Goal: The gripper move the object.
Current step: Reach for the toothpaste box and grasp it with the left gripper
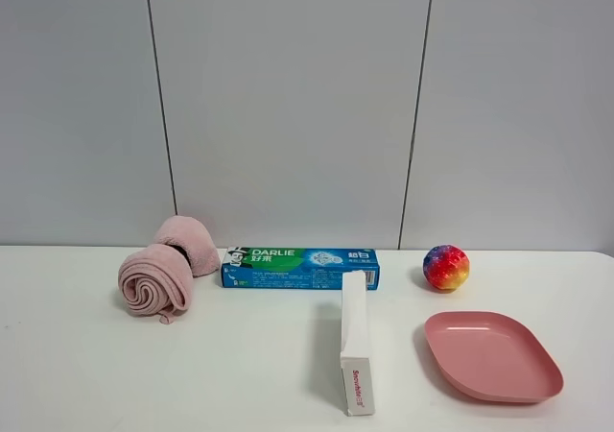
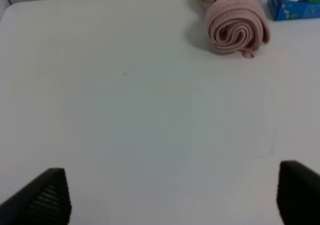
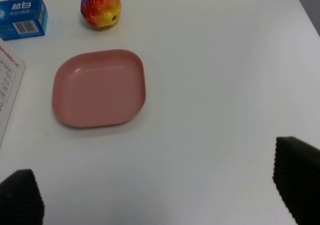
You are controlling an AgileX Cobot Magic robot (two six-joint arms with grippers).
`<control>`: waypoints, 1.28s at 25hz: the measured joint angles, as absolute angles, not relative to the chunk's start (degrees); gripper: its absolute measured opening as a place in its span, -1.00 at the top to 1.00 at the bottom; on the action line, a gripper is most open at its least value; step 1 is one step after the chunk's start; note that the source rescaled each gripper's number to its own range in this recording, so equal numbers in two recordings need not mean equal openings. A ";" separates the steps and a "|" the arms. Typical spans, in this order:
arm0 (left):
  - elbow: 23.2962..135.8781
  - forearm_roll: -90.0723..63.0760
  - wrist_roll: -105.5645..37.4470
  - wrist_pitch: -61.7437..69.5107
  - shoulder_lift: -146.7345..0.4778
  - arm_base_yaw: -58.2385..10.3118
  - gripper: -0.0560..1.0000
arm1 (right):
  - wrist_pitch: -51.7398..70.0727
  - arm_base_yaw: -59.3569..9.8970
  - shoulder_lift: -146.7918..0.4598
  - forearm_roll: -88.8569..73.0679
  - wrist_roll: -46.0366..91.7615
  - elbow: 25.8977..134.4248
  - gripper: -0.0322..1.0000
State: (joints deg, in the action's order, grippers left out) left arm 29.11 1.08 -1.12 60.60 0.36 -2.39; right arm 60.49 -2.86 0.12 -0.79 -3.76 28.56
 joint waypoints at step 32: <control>57.64 -9.86 -1.80 65.28 -48.64 -2.39 -0.93 | 60.49 -2.86 0.12 -0.79 -3.76 28.56 -1.00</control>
